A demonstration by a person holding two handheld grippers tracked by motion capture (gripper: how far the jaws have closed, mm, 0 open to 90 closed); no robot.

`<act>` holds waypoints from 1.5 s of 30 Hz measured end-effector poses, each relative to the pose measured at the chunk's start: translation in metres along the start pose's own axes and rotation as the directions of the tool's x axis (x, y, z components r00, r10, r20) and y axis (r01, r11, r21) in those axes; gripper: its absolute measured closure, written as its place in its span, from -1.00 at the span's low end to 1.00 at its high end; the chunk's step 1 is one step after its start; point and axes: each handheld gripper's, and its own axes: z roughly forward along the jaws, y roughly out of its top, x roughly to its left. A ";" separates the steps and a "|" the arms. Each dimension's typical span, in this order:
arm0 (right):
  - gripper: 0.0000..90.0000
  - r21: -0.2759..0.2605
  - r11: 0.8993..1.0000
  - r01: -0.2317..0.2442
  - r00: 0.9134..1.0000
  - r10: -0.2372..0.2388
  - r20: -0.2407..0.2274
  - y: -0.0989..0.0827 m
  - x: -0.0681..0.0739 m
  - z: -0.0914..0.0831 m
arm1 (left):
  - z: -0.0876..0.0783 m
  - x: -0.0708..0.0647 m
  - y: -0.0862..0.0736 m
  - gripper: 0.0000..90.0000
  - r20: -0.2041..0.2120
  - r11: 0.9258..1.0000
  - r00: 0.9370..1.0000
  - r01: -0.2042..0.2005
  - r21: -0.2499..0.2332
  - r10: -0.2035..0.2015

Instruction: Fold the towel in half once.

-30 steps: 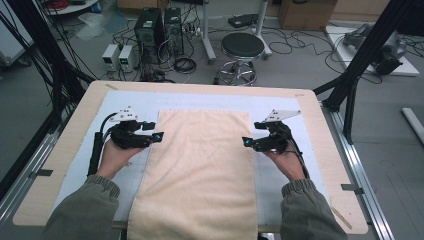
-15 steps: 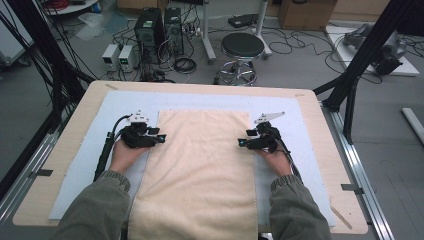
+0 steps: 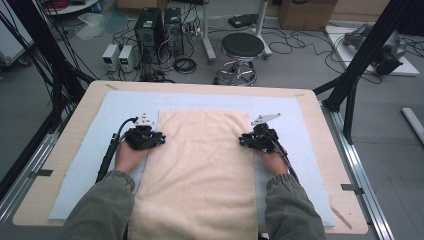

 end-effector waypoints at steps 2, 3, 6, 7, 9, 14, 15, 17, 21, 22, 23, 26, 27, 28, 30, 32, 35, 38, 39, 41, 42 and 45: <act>0.81 0.004 1.000 0.004 1.000 -0.004 -0.009 0.001 0.001 0.001 | 0.000 -0.001 0.000 0.83 0.001 1.000 1.000 -0.006 0.002 0.006; 0.84 0.002 1.000 0.008 1.000 -0.008 -0.015 0.001 0.001 0.001 | 0.000 -0.001 0.001 0.86 0.005 1.000 1.000 0.005 0.001 -0.005; 0.88 0.004 1.000 -0.020 0.999 0.021 -0.045 0.000 -0.001 -0.001 | -0.001 0.002 0.000 0.90 0.012 0.999 0.999 0.046 -0.002 -0.046; 0.89 0.000 1.000 -0.020 0.998 0.020 -0.053 0.000 -0.002 -0.002 | -0.002 0.002 0.000 0.91 0.014 0.999 0.999 0.049 -0.003 -0.049; 0.90 -0.009 1.000 -0.027 0.997 0.026 -0.069 0.001 -0.002 -0.005 | -0.004 0.003 0.001 0.91 0.017 0.999 0.999 0.052 -0.012 -0.051; 0.90 -0.074 0.997 -0.031 0.994 0.023 -0.103 0.007 0.000 -0.022 | -0.020 0.004 0.007 0.92 0.046 0.994 0.997 0.071 -0.084 -0.068; 0.90 -0.084 0.996 -0.022 0.994 0.013 -0.105 0.008 0.001 -0.026 | -0.024 0.003 0.008 0.92 0.052 0.993 0.997 0.065 -0.095 -0.060; 0.90 -0.100 0.995 -0.016 0.993 0.004 -0.117 0.010 0.004 -0.036 | -0.036 0.003 0.010 0.92 0.066 0.991 0.996 0.061 -0.121 -0.053; 0.90 -0.148 0.989 0.015 0.989 -0.037 -0.146 0.015 0.014 -0.059 | -0.060 -0.003 0.014 0.92 0.083 0.983 0.996 0.038 -0.177 -0.023; 0.90 -0.158 0.987 0.031 0.987 -0.055 -0.149 0.016 0.018 -0.064 | -0.066 -0.006 0.015 0.92 0.088 0.982 0.996 0.031 -0.186 -0.015; 0.90 -0.169 0.985 0.043 0.986 -0.069 -0.154 0.017 0.022 -0.070 | -0.073 -0.010 0.016 0.92 0.087 0.980 0.996 0.019 -0.196 -0.002; 0.90 -0.196 0.977 0.081 0.978 -0.115 -0.173 0.017 0.041 -0.091 | -0.093 -0.022 0.011 0.91 0.087 0.973 0.995 -0.023 -0.230 0.044; 0.90 -0.197 0.976 0.093 0.976 -0.129 -0.178 0.016 0.048 -0.097 | -0.099 -0.027 0.007 0.91 0.088 0.972 0.994 -0.041 -0.231 0.063; 0.90 -0.198 0.974 0.111 0.972 -0.147 -0.182 0.015 0.056 -0.103 | -0.104 -0.032 0.002 0.91 0.090 0.971 0.993 -0.048 -0.235 0.071; 0.89 -0.208 0.969 0.137 0.964 -0.178 -0.195 0.009 0.071 -0.113 | -0.114 -0.042 -0.012 0.91 0.095 0.970 0.990 -0.078 -0.231 0.103; 0.89 -0.188 0.970 0.153 0.959 -0.192 -0.208 -0.002 0.083 -0.117 | -0.121 -0.052 -0.027 0.91 0.117 0.969 0.987 -0.078 -0.236 0.108; 0.88 -0.150 0.977 0.150 0.955 -0.182 -0.235 -0.024 0.098 -0.117 | -0.125 -0.067 -0.048 0.90 0.144 0.973 0.983 -0.081 -0.216 0.114; 0.87 -0.119 0.982 0.148 0.954 -0.174 -0.246 -0.043 0.108 -0.113 | -0.126 -0.078 -0.061 0.90 0.163 0.979 0.976 -0.120 -0.166 0.147; 0.86 -0.104 0.984 0.143 0.954 -0.165 -0.250 -0.048 0.111 -0.112 | -0.126 -0.081 -0.065 0.89 0.177 0.980 0.973 -0.121 -0.156 0.149; 0.80 -0.078 0.987 0.143 0.953 -0.159 -0.258 -0.059 0.114 -0.109 | -0.125 -0.084 -0.072 0.86 0.194 0.983 0.968 -0.138 -0.123 0.160; 0.72 -0.064 0.989 0.132 0.952 -0.145 -0.268 -0.063 0.115 -0.108 | -0.125 -0.084 -0.076 0.82 0.205 0.985 0.965 -0.144 -0.098 0.161; 0.54 -0.033 0.992 0.123 0.950 -0.127 -0.285 -0.073 0.115 -0.105 | -0.126 -0.081 -0.081 0.60 0.223 0.987 0.962 -0.140 -0.081 0.155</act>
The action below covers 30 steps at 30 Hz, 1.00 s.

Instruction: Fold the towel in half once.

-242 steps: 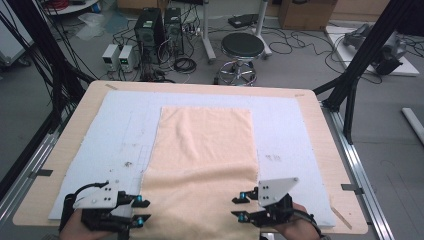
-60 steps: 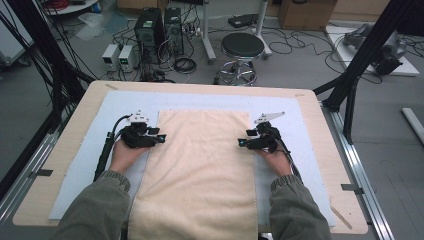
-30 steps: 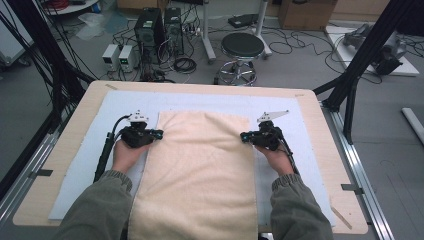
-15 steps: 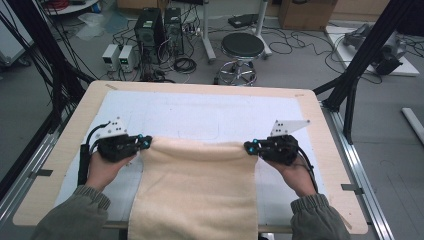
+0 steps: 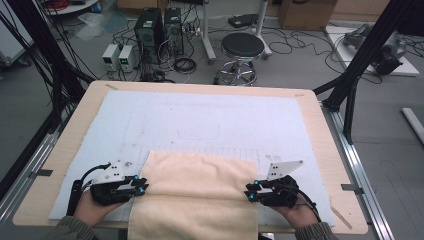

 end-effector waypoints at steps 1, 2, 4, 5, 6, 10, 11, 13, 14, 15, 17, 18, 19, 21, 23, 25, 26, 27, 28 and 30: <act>0.48 -0.013 1.000 -0.006 1.000 0.006 0.001 0.000 -0.001 -0.002 | -0.002 0.001 0.000 0.57 0.000 1.000 1.000 0.007 -0.013 -0.007; 0.43 -0.025 1.000 -0.011 1.000 0.011 0.006 0.000 -0.002 -0.004 | -0.003 0.002 0.001 0.54 -0.001 1.000 1.000 0.005 -0.021 -0.005; 0.38 -0.053 0.998 -0.014 1.000 0.015 0.013 0.003 -0.005 -0.007 | -0.006 0.006 0.006 0.49 -0.004 0.999 1.000 0.005 -0.046 -0.006; 0.34 -0.060 0.998 -0.009 1.000 0.010 0.028 0.005 -0.007 -0.009 | -0.007 0.008 0.009 0.46 -0.007 0.998 1.000 0.003 -0.057 -0.004; 0.29 -0.068 0.998 -0.011 0.999 0.014 0.036 0.007 -0.010 -0.009 | -0.006 0.009 0.012 0.44 -0.013 0.998 1.000 0.005 -0.069 -0.006; 0.20 -0.079 0.997 -0.010 0.996 0.017 0.084 0.015 -0.024 -0.006 | 0.001 0.020 0.025 0.35 -0.041 0.995 0.999 0.009 -0.095 -0.012; 0.18 -0.081 0.997 -0.015 0.995 0.022 0.097 0.017 -0.029 -0.004 | 0.005 0.024 0.028 0.35 -0.050 0.995 0.999 0.011 -0.094 -0.016; 0.17 -0.080 0.996 -0.032 0.992 0.042 0.121 0.020 -0.039 0.000 | 0.011 0.030 0.031 0.33 -0.064 0.995 0.998 0.022 -0.093 -0.028; 0.16 -0.076 0.997 -0.033 0.991 0.042 0.130 0.021 -0.044 0.002 | 0.016 0.036 0.032 0.33 -0.074 0.996 0.997 0.031 -0.089 -0.038; 0.15 -0.071 0.996 -0.049 0.989 0.058 0.138 0.022 -0.051 0.005 | 0.021 0.040 0.032 0.32 -0.075 0.995 0.996 0.045 -0.084 -0.051; 0.13 -0.055 0.996 -0.071 0.986 0.078 0.146 0.022 -0.062 0.012 | 0.030 0.048 0.031 0.30 -0.077 0.995 0.994 0.068 -0.068 -0.073; 0.12 -0.044 0.995 -0.088 0.985 0.093 0.146 0.021 -0.067 0.015 | 0.035 0.051 0.030 0.28 -0.074 0.996 0.994 0.078 -0.052 -0.082; 0.11 -0.031 0.994 -0.103 0.983 0.106 0.149 0.019 -0.072 0.019 | 0.038 0.053 0.029 0.26 -0.068 0.996 0.994 0.084 -0.037 -0.086; 0.09 -0.011 0.992 -0.130 0.981 0.130 0.143 0.017 -0.080 0.026 | 0.047 0.059 0.026 0.25 -0.053 0.994 0.993 0.105 0.010 -0.104; 0.13 -0.005 0.989 -0.147 0.979 0.147 0.139 0.015 -0.085 0.030 | 0.052 0.062 0.024 0.25 -0.044 0.993 0.992 0.116 0.036 -0.115; 0.23 0.009 0.989 -0.150 0.981 0.147 0.125 0.015 -0.087 0.034 | 0.055 0.065 0.022 0.29 -0.022 0.989 0.991 0.136 0.056 -0.135; 0.29 0.008 0.989 -0.145 0.981 0.143 0.128 0.015 -0.087 0.036 | 0.057 0.065 0.022 0.34 -0.015 0.989 0.991 0.135 0.063 -0.134; 0.37 0.009 0.991 -0.136 0.982 0.134 0.130 0.015 -0.087 0.037 | 0.058 0.064 0.022 0.42 -0.008 0.989 0.991 0.136 0.062 -0.136; 0.45 0.013 0.991 -0.136 0.983 0.133 0.125 0.015 -0.087 0.037 | 0.059 0.063 0.022 0.48 -0.008 0.989 0.991 0.132 0.065 -0.132; 0.62 0.012 0.990 -0.139 0.983 0.137 0.124 0.015 -0.087 0.037 | 0.059 0.062 0.023 0.58 -0.004 0.990 0.992 0.125 0.069 -0.125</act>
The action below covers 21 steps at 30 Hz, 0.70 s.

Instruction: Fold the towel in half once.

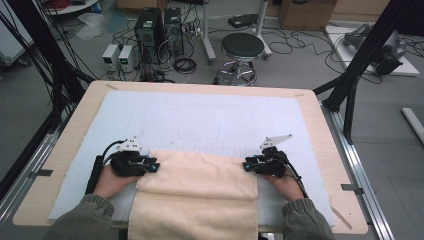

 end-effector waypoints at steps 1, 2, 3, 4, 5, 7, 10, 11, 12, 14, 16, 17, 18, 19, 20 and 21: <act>0.66 0.004 1.000 0.001 1.000 -0.001 -0.004 0.000 0.000 0.000 | 0.000 0.000 0.000 0.63 0.001 1.000 1.000 0.001 0.000 -0.001; 0.72 0.005 1.000 0.007 1.000 -0.007 -0.003 0.000 0.000 0.001 | 0.000 0.000 0.000 0.66 0.005 1.000 1.000 0.011 -0.002 -0.011; 0.77 0.011 1.000 0.007 1.000 -0.007 -0.001 0.000 0.001 0.001 | 0.000 -0.001 0.000 0.72 0.007 1.000 1.000 0.015 -0.005 -0.015; 0.81 0.015 1.000 0.009 1.000 -0.009 -0.004 0.000 0.002 0.001 | 0.000 -0.001 0.000 0.76 0.003 1.000 1.000 0.011 -0.004 -0.011; 0.84 0.013 1.000 0.016 1.000 -0.015 -0.011 0.001 0.001 0.001 | 0.000 -0.002 0.000 0.80 0.000 1.000 1.000 0.009 -0.006 -0.009; 0.87 0.014 1.000 0.012 1.000 -0.012 -0.016 0.001 0.002 0.000 | -0.001 -0.003 0.000 0.84 -0.007 1.000 1.000 -0.005 -0.008 0.005; 0.89 -0.005 1.000 0.026 1.000 -0.027 -0.012 0.002 0.005 -0.003 | -0.003 -0.003 0.001 0.87 -0.014 1.000 1.000 -0.001 -0.026 0.001; 0.89 -0.013 0.999 0.031 0.999 -0.031 -0.016 0.003 0.006 -0.005 | -0.005 -0.003 0.001 0.87 -0.019 0.999 1.000 -0.002 -0.034 0.002; 0.90 -0.017 0.999 0.030 0.999 -0.030 -0.016 0.004 0.007 -0.007 | -0.006 -0.003 0.002 0.87 -0.023 0.999 1.000 0.000 -0.045 -0.001; 0.90 -0.033 0.999 0.033 0.999 -0.034 -0.018 0.007 0.009 -0.010 | -0.010 -0.004 0.004 0.88 -0.025 0.998 1.000 0.005 -0.070 -0.007; 0.90 -0.054 0.997 0.049 0.998 -0.051 -0.024 0.011 0.012 -0.015 | -0.016 -0.006 0.008 0.88 -0.033 0.995 0.999 0.005 -0.099 -0.008; 0.90 -0.062 0.997 0.055 0.998 -0.057 -0.024 0.013 0.013 -0.016 | -0.019 -0.006 0.009 0.88 -0.031 0.993 0.999 0.006 -0.120 -0.010; 0.91 -0.070 0.996 0.055 0.998 -0.058 -0.027 0.015 0.015 -0.019 | -0.021 -0.006 0.011 0.88 -0.033 0.992 0.999 0.004 -0.130 -0.008; 0.91 -0.079 0.995 0.060 0.998 -0.062 -0.030 0.017 0.016 -0.020 | -0.023 -0.007 0.013 0.88 -0.034 0.990 0.999 0.004 -0.142 -0.008; 0.91 -0.086 0.994 0.067 0.997 -0.070 -0.028 0.019 0.018 -0.023 | -0.026 -0.008 0.014 0.88 -0.034 0.988 0.999 -0.002 -0.156 -0.003; 0.91 -0.091 0.993 0.080 0.996 -0.083 -0.026 0.022 0.020 -0.026 | -0.028 -0.009 0.015 0.88 -0.033 0.986 0.999 0.005 -0.166 -0.010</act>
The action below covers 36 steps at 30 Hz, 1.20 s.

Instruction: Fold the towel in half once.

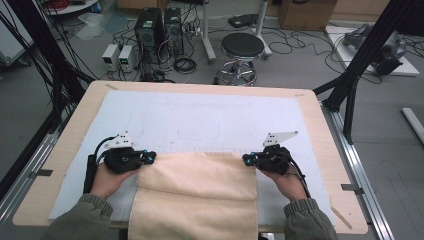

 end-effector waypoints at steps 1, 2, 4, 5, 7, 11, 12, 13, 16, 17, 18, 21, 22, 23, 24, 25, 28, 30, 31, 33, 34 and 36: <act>0.91 -0.006 1.000 0.004 1.000 -0.004 0.002 0.002 0.002 -0.002 | -0.002 -0.001 0.001 0.88 -0.001 1.000 1.000 -0.009 -0.001 0.009; 0.91 -0.011 1.000 0.013 1.000 -0.013 0.004 0.004 0.004 -0.005 | -0.004 -0.001 0.001 0.88 -0.001 1.000 1.000 -0.015 -0.003 0.015; 0.91 -0.016 1.000 0.024 1.000 -0.023 0.002 0.006 0.007 -0.010 | -0.007 -0.003 0.001 0.87 -0.002 1.000 1.000 -0.025 0.000 0.025; 0.91 -0.016 1.000 0.024 1.000 -0.024 0.004 0.007 0.009 -0.012 | -0.009 -0.004 0.000 0.87 0.000 1.000 1.000 -0.029 -0.005 0.029; 0.91 -0.033 0.999 0.034 0.999 -0.034 -0.002 0.008 0.013 -0.017 | -0.014 -0.009 -0.001 0.87 0.006 0.999 0.999 -0.041 -0.013 0.041; 0.91 -0.061 0.996 0.059 0.998 -0.060 -0.014 0.008 0.025 -0.028 | -0.025 -0.018 -0.004 0.87 0.021 0.997 0.997 -0.073 -0.034 0.073; 0.91 -0.066 0.996 0.067 0.998 -0.069 -0.016 0.008 0.029 -0.031 | -0.027 -0.021 -0.004 0.87 0.027 0.996 0.997 -0.075 -0.038 0.076; 0.91 -0.071 0.995 0.075 0.997 -0.076 -0.020 0.008 0.033 -0.033 | -0.030 -0.023 -0.005 0.87 0.026 0.996 0.996 -0.080 -0.041 0.081; 0.91 -0.092 0.991 0.094 0.995 -0.097 -0.029 0.006 0.044 -0.039 | -0.036 -0.032 -0.008 0.86 0.039 0.994 0.994 -0.099 -0.043 0.101; 0.91 -0.094 0.990 0.102 0.994 -0.105 -0.034 0.005 0.048 -0.041 | -0.038 -0.035 -0.010 0.86 0.043 0.993 0.993 -0.108 -0.039 0.110; 0.91 -0.098 0.989 0.111 0.993 -0.115 -0.037 0.004 0.052 -0.041 | -0.040 -0.039 -0.011 0.86 0.048 0.992 0.992 -0.117 -0.036 0.119; 0.91 -0.088 0.989 0.115 0.991 -0.120 -0.052 0.000 0.062 -0.041 | -0.042 -0.045 -0.018 0.85 0.058 0.992 0.990 -0.127 -0.013 0.127; 0.91 -0.084 0.989 0.120 0.991 -0.125 -0.054 -0.001 0.063 -0.041 | -0.043 -0.048 -0.022 0.85 0.063 0.991 0.989 -0.131 -0.004 0.131; 0.91 -0.081 0.989 0.127 0.990 -0.132 -0.058 -0.003 0.065 -0.039 | -0.043 -0.050 -0.024 0.85 0.067 0.991 0.988 -0.137 0.006 0.136; 0.91 -0.076 0.989 0.125 0.990 -0.130 -0.062 -0.005 0.067 -0.039 | -0.044 -0.052 -0.026 0.85 0.075 0.991 0.988 -0.137 0.011 0.136; 0.90 -0.077 0.989 0.124 0.989 -0.130 -0.072 -0.007 0.069 -0.038 | -0.046 -0.054 -0.028 0.85 0.084 0.990 0.987 -0.142 0.013 0.140; 0.91 -0.073 0.989 0.128 0.987 -0.135 -0.087 -0.012 0.077 -0.040 | -0.053 -0.060 -0.033 0.85 0.102 0.987 0.982 -0.160 0.014 0.157; 0.90 -0.076 0.987 0.138 0.985 -0.145 -0.089 -0.015 0.083 -0.043 | -0.057 -0.065 -0.037 0.85 0.120 0.984 0.978 -0.176 0.025 0.172; 0.90 -0.073 0.988 0.136 0.985 -0.143 -0.099 -0.016 0.085 -0.044 | -0.058 -0.067 -0.039 0.85 0.131 0.983 0.976 -0.180 0.032 0.174; 0.90 -0.075 0.987 0.143 0.983 -0.150 -0.106 -0.019 0.090 -0.045 | -0.060 -0.071 -0.043 0.85 0.153 0.981 0.971 -0.190 0.040 0.182; 0.90 -0.073 0.987 0.144 0.982 -0.152 -0.116 -0.020 0.093 -0.046 | -0.061 -0.073 -0.045 0.85 0.165 0.980 0.969 -0.193 0.043 0.184; 0.90 -0.076 0.987 0.144 0.980 -0.153 -0.131 -0.024 0.101 -0.048 | -0.063 -0.077 -0.048 0.84 0.190 0.979 0.964 -0.197 0.049 0.184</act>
